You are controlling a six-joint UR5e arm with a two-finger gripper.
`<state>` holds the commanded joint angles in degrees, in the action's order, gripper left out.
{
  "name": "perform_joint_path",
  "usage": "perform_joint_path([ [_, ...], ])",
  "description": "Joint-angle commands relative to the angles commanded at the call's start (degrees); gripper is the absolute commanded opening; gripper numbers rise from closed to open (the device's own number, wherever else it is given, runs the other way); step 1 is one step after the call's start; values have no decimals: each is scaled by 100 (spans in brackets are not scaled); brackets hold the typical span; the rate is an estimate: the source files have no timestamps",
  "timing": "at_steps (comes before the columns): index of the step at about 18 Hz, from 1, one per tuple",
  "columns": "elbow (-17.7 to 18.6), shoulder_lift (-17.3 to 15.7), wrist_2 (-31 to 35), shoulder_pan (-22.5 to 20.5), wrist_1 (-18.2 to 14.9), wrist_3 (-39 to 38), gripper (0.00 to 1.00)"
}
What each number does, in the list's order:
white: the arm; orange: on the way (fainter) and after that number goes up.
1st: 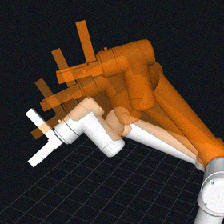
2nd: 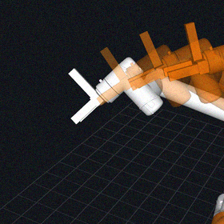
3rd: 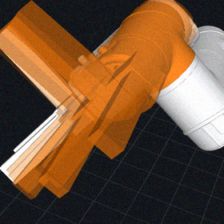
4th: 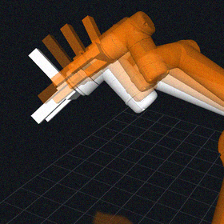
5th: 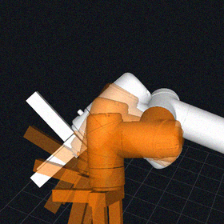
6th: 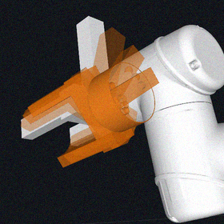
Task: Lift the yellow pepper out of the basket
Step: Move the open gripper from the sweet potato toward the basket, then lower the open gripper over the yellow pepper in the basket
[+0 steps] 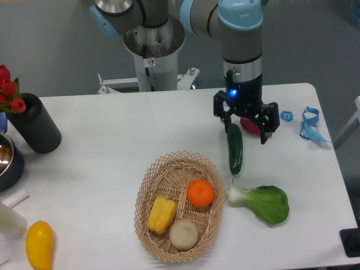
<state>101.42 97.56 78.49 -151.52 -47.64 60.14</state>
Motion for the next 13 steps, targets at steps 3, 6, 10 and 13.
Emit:
perform_joint_path([
  [3, 70, 176, 166, 105, 166, -520, 100],
  [6, 62, 334, 237, 290, 237, -599, 100],
  [10, -35, 632, 202, 615, 246, -916, 100],
  [13, -193, 878, 202, 904, 246, -1258, 100],
])
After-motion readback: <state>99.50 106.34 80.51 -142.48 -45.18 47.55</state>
